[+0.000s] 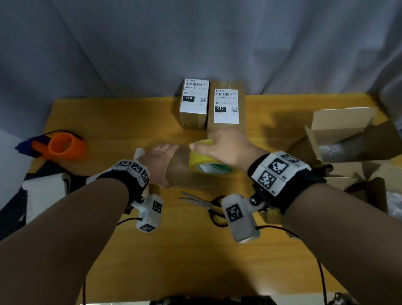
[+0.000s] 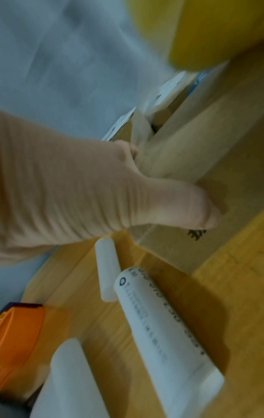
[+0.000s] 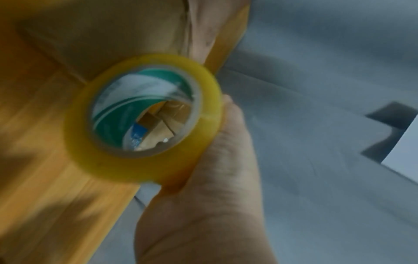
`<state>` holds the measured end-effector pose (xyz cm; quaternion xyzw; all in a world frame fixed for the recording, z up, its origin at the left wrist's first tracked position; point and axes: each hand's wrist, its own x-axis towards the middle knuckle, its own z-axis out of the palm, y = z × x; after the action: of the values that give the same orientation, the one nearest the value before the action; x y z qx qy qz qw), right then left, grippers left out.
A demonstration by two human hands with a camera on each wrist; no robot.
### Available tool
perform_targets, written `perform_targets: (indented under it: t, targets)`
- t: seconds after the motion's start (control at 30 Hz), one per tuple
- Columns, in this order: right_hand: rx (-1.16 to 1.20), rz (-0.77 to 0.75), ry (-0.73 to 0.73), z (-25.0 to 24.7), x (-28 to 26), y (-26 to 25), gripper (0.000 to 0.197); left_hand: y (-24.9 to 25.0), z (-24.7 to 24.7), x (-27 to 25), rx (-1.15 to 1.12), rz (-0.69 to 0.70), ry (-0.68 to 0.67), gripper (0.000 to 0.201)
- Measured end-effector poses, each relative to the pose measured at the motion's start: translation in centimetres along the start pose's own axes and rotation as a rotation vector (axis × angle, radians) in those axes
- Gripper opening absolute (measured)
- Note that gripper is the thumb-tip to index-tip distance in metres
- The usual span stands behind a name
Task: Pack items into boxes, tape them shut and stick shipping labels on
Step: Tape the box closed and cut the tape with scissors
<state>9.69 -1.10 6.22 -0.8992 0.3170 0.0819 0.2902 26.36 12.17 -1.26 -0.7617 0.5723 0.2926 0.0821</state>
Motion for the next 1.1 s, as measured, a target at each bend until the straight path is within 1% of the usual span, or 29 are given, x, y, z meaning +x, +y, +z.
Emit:
perform_targets:
  t: [0.07, 0.13, 0.2, 0.23, 0.3, 0.37, 0.47, 0.5, 0.57, 0.67, 0.8, 0.83, 0.93, 1.0, 1.1]
  targets:
    - [-0.158, 0.077, -0.050, -0.5, -0.2, 1.8, 0.066, -0.2, 0.3, 0.3, -0.028, 0.003, 0.019, 0.118]
    - [-0.280, 0.152, -0.096, 0.0, -0.3, 3.3, 0.059, 0.1, 0.4, 0.7, -0.017, 0.009, 0.025, 0.119]
    - [-0.305, 0.216, -0.098, 0.7, -0.4, 3.5, 0.052, 0.2, 0.6, 1.1, 0.009, 0.003, 0.026, 0.120]
    - [-0.308, 0.233, -0.097, 0.8, -0.4, 3.3, 0.052, 0.1, 0.7, 1.2, 0.021, -0.003, 0.027, 0.120]
    - [-0.319, 0.244, -0.107, 0.8, -0.5, 2.7, 0.050, 0.0, 0.8, 1.3, 0.035, -0.010, 0.025, 0.121]
    - [-0.319, 0.253, -0.119, 0.7, -0.5, 2.6, 0.042, -0.2, 0.8, 1.4, 0.030, -0.009, 0.020, 0.121]
    - [-0.311, 0.310, -0.124, 1.3, -0.1, 3.2, 0.063, -0.2, 0.8, 1.3, 0.024, -0.008, 0.018, 0.122]
    - [-0.299, 0.339, -0.126, 1.7, 0.2, 3.5, 0.067, -0.1, 0.8, 1.2, 0.027, -0.008, 0.016, 0.122]
    - [-0.290, 0.384, -0.136, 2.5, 0.7, 4.0, 0.067, 0.0, 0.8, 1.1, 0.037, -0.011, 0.012, 0.123]
    - [-0.304, 0.400, -0.148, 3.2, 1.1, 4.3, 0.065, 0.0, 0.8, 1.1, 0.085, -0.015, -0.002, 0.126]
    - [-0.372, 0.383, -0.209, 3.2, 1.6, 4.4, 0.066, 1.3, 1.3, 0.7, 0.387, 0.018, 0.030, 0.127]
    - [-0.394, 0.372, -0.216, 3.2, 1.7, 4.4, 0.066, 2.2, 1.5, 0.8, 0.421, 0.020, 0.050, 0.126]
    - [-0.458, 0.354, -0.211, 3.5, 1.9, 4.5, 0.066, 5.8, 2.2, 2.2, 0.390, 0.054, 0.078, 0.127]
    - [-0.449, 0.360, -0.204, 3.8, 1.9, 4.7, 0.067, 8.1, 2.8, 3.5, 0.356, 0.080, 0.089, 0.130]
    - [-0.416, 0.369, -0.207, 3.9, 2.0, 4.8, 0.068, 8.7, 3.1, 3.9, 0.309, 0.095, 0.119, 0.133]
